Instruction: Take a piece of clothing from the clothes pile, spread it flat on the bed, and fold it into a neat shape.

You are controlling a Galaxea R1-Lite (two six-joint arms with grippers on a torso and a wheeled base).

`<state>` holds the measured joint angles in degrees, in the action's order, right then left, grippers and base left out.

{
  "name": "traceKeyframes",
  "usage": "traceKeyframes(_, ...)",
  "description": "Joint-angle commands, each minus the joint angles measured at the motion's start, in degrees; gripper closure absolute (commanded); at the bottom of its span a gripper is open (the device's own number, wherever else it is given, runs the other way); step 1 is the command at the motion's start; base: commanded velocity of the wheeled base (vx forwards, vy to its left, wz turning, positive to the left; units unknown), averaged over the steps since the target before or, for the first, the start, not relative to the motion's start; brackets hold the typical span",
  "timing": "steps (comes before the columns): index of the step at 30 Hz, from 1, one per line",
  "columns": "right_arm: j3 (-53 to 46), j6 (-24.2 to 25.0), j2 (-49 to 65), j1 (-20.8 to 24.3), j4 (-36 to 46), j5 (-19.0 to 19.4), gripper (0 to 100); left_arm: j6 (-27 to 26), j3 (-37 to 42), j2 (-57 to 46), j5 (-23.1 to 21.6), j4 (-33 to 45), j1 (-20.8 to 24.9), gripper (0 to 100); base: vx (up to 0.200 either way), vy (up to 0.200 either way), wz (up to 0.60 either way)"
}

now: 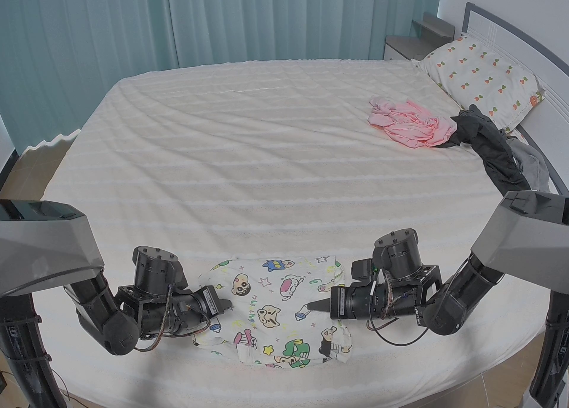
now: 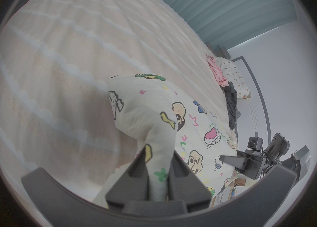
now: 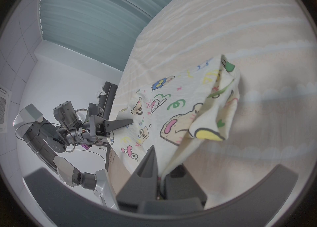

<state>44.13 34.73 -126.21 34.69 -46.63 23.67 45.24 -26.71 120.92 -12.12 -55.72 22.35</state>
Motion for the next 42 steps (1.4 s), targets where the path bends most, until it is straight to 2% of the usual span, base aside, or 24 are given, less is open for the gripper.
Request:
traceKeyframes(1,-0.71,0.16,2.63,0.2,-0.04,-0.03,100,0.02,0.17,-2.27,0.08,0.09,0.95,100,0.0,-0.2,0.0)
traceKeyframes(10,-1.77,0.16,4.04,0.11,-0.13,-0.12,100,1.61,0.25,-5.34,0.25,0.26,3.49,100,0.0,-0.2,0.0)
traceKeyframes(20,-4.14,0.07,8.79,-0.94,0.05,-0.21,100,1.69,-1.15,-10.18,0.25,6.06,6.39,100,0.0,-0.2,0.0)
traceKeyframes(31,-7.57,-0.63,10.98,-4.11,0.05,-0.38,100,2.92,-5.28,-9.03,0.34,7.03,9.73,100,0.0,-0.2,0.0)
traceKeyframes(42,-7.66,-0.89,10.98,-5.43,0.05,-0.3,100,3.45,-6.34,-8.15,0.34,8.35,10.0,100,0.0,-0.2,0.0)
